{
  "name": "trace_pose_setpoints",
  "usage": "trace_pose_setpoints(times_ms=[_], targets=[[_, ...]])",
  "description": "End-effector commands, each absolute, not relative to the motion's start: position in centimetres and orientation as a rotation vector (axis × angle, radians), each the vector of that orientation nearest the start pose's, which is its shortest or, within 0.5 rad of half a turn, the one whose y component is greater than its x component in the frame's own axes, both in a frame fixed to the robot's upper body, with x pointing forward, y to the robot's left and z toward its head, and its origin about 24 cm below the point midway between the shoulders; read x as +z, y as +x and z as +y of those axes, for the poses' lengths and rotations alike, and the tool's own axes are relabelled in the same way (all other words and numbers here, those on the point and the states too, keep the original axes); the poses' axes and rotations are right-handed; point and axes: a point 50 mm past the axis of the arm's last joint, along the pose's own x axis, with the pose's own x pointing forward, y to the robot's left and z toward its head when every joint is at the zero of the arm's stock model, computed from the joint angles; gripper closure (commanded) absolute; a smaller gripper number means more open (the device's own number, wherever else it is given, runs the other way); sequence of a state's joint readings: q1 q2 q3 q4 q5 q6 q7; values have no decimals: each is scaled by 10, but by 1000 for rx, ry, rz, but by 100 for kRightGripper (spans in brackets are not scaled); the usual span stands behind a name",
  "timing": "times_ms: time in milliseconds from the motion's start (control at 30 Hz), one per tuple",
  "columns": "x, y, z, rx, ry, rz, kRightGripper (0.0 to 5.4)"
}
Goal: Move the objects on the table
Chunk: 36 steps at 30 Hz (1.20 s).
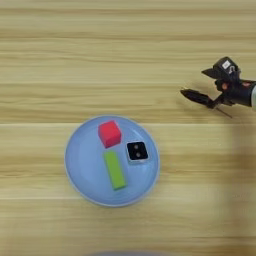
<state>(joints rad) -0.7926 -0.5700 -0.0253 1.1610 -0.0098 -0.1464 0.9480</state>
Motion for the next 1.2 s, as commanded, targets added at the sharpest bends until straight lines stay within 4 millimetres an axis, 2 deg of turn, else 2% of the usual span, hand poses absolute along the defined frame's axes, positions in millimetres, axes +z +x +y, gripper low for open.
trace_pose_setpoints(times_ms=[33,400,733,1200], targets=[[123,365,-276,592,-407,262,3],[99,361,-281,516,-395,365,3],[89,359,-280,485,-378,399,3],[74,356,-277,459,-322,472,161]])
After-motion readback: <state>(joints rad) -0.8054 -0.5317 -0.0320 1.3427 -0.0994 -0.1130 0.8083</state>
